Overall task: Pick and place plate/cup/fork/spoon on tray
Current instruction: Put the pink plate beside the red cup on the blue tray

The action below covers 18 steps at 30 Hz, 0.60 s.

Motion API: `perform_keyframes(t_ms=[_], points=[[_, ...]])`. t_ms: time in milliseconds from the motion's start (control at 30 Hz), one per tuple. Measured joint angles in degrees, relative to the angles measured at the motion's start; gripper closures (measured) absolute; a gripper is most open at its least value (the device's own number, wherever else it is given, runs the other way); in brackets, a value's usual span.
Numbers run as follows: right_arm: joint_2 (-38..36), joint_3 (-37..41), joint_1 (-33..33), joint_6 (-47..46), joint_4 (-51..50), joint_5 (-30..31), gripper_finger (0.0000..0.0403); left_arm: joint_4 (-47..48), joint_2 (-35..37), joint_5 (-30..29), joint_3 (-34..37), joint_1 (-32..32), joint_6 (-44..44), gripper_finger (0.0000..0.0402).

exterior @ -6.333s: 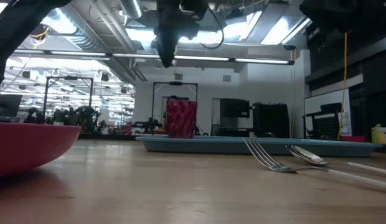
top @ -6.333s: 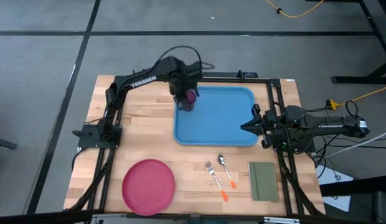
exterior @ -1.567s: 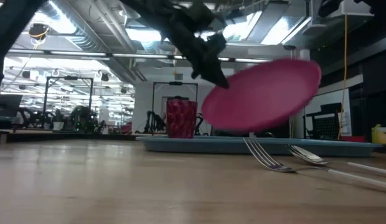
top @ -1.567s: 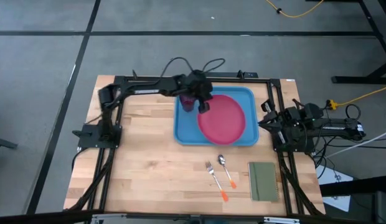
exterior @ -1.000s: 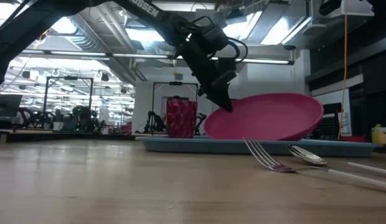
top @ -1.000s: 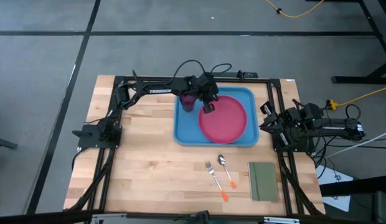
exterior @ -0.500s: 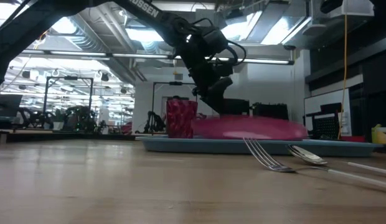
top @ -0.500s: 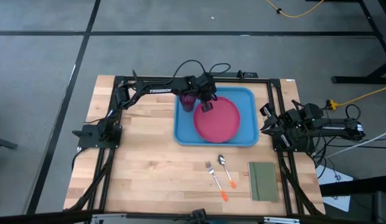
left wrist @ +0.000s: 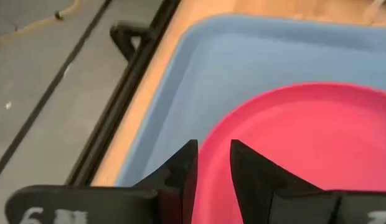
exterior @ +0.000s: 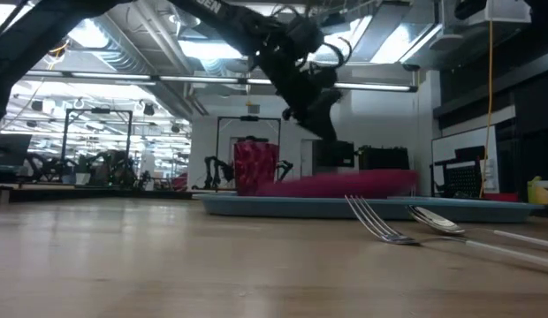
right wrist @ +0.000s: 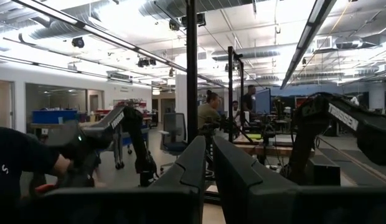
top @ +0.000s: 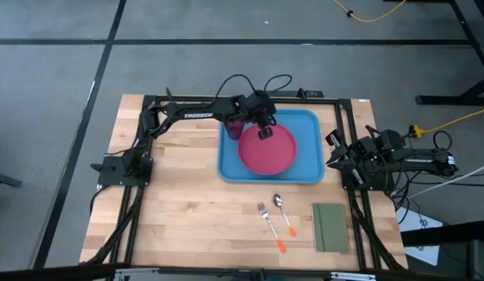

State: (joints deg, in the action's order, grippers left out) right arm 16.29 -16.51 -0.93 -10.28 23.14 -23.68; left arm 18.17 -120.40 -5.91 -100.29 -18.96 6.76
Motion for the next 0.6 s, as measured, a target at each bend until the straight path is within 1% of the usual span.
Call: perform_keyframes(t_ms=[33, 167, 333, 433, 500, 600], points=[[0.0, 0.0, 0.0, 0.0, -0.2, 0.0, 0.0367, 0.0, 0.7, 0.2, 0.0, 0.5, 0.0, 0.0315], [0.0, 0.0, 0.0, 0.0, -0.6, 0.0, 0.0367, 4.6, 4.3, 2.4, -0.2, 3.3, -0.3, 0.0317], [0.0, 0.0, 0.0, 0.0, -1.6, 0.0, 0.0367, 20.2, 7.4, 2.9, -0.1, 8.3, -0.6, 0.0316], [0.1, 0.1, 0.0, 0.1, -2.4, 0.0, 0.0367, 31.6, 7.8, 1.8, -0.1, 11.1, -2.0, 0.0319], [0.1, 0.1, 0.0, 0.1, -2.5, 0.0, 0.0367, 37.8, 7.8, 0.0, 0.0, 12.9, -3.7, 0.0319], [0.1, 0.1, 0.0, 0.1, -2.5, 0.1, 0.0367, 40.4, 7.4, -4.5, 1.9, 15.3, -5.4, 0.0319]])
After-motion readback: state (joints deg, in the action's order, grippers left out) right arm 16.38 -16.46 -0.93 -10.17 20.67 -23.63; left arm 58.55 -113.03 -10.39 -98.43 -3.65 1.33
